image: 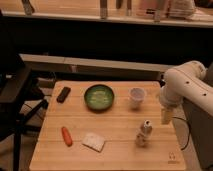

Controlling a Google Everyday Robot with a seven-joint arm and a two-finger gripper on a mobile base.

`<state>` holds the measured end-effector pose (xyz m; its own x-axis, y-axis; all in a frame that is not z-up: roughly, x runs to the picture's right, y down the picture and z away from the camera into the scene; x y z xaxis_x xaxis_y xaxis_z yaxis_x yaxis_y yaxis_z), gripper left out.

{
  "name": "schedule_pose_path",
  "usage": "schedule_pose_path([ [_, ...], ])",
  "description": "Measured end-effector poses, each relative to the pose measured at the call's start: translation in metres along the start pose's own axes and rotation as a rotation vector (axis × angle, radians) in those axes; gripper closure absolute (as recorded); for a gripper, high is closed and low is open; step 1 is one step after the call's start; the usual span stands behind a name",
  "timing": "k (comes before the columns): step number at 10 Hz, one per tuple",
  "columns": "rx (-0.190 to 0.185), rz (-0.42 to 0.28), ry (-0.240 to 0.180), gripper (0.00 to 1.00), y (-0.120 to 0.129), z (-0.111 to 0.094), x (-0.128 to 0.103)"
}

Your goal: Knock the bottle over

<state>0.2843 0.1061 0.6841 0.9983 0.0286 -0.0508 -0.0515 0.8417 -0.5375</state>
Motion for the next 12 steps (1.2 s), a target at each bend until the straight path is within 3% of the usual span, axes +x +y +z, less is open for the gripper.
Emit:
schedule_pose_path([
  [12,-0.027,-0.031,-0.001,0.20,0.0128,0.0099,-0.0133],
])
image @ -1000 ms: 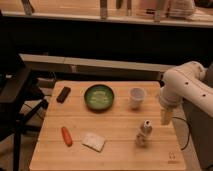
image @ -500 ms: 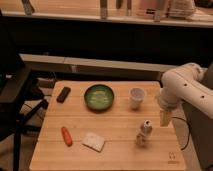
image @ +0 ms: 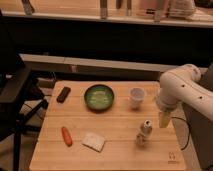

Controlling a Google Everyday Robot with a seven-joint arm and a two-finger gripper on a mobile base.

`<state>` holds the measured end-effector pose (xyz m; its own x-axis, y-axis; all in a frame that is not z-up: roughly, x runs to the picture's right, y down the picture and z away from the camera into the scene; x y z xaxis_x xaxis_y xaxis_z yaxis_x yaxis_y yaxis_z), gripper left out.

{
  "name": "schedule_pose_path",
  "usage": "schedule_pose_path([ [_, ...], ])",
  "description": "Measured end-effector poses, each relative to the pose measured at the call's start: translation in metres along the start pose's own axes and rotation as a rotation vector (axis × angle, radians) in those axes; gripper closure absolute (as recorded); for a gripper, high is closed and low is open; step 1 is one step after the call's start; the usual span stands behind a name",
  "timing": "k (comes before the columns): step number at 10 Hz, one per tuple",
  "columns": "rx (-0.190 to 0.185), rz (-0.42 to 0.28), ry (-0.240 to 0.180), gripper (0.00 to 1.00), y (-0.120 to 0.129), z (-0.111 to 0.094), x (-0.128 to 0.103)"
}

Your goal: Knock the bottle over

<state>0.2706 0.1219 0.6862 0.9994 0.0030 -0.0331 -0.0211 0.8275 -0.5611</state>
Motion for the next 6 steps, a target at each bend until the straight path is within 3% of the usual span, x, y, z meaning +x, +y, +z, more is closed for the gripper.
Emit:
schedule_pose_path([
  [6,-0.012,-0.022,-0.002,0.22,0.0040,0.0029,-0.0050],
])
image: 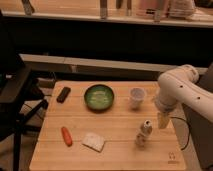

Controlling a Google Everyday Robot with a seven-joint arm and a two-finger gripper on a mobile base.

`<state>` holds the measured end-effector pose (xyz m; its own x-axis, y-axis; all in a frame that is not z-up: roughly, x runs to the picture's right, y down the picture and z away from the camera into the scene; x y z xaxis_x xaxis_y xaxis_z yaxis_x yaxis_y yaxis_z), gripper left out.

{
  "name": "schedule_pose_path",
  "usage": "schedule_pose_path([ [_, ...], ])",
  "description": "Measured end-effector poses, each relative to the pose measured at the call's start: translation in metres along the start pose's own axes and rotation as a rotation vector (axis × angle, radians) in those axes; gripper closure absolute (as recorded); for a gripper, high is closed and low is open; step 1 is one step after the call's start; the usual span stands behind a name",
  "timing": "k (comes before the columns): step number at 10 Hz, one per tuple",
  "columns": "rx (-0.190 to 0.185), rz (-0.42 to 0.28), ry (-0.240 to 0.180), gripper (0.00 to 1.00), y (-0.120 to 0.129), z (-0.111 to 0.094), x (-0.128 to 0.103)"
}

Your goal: Knock the bottle over

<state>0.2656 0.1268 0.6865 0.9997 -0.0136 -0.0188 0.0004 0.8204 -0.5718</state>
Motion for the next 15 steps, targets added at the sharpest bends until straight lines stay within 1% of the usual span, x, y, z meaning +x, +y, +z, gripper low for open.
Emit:
schedule_pose_path([
  [4,-0.009,-0.016,-0.002,0.23,0.003,0.001,-0.003],
  [5,-0.010,-0.019,-0.002,0.25,0.003,0.001,-0.003],
  [6,-0.012,-0.022,-0.002,0.29,0.004,0.002,-0.003],
  [7,-0.014,-0.026,-0.003,0.30,0.004,0.003,-0.004],
  [8,-0.017,-0.028,-0.003,0.28,0.005,0.003,-0.004],
  [9,-0.019,-0.031,-0.004,0.23,0.006,0.003,-0.005],
  [11,-0.022,-0.041,-0.005,0.23,0.007,0.004,-0.008],
  [12,-0.024,-0.044,-0.005,0.29,0.007,0.004,-0.006],
  [13,-0.028,-0.048,-0.004,0.38,0.009,0.005,-0.005],
  [14,-0.033,-0.053,-0.005,0.49,0.011,0.005,-0.007],
  [15,-0.034,-0.058,-0.004,0.55,0.012,0.005,-0.007],
])
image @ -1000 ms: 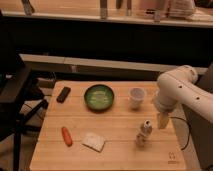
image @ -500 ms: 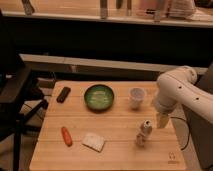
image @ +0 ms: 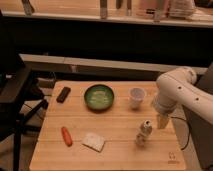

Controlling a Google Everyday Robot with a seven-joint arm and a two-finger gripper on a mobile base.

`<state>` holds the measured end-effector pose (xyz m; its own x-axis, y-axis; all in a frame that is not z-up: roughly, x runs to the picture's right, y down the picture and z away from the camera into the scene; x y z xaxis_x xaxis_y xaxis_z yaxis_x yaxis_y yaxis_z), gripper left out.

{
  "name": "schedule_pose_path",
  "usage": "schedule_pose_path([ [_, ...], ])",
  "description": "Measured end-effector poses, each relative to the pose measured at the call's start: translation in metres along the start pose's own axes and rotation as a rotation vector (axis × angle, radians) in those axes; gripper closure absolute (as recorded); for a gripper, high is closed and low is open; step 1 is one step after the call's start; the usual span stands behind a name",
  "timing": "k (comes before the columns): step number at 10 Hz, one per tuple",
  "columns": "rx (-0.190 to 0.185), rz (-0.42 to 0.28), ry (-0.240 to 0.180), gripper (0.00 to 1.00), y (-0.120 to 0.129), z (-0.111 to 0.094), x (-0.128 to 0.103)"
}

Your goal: Knock the bottle over

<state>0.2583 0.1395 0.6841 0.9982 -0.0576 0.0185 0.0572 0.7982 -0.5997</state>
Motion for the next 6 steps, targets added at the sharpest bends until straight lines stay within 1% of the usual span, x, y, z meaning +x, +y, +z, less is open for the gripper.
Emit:
schedule_pose_path([
  [1,-0.001,-0.004,0.000,0.55,0.0003,0.0005,-0.0016],
  [3,-0.003,-0.011,-0.002,0.49,0.0007,0.0011,-0.0049],
  [4,-0.006,-0.014,0.000,0.51,0.0019,0.0013,-0.0030],
  [5,-0.010,-0.021,0.003,0.57,0.0042,0.0023,-0.0019],
  [6,-0.018,-0.042,0.009,0.70,0.0102,0.0031,-0.0065],
])
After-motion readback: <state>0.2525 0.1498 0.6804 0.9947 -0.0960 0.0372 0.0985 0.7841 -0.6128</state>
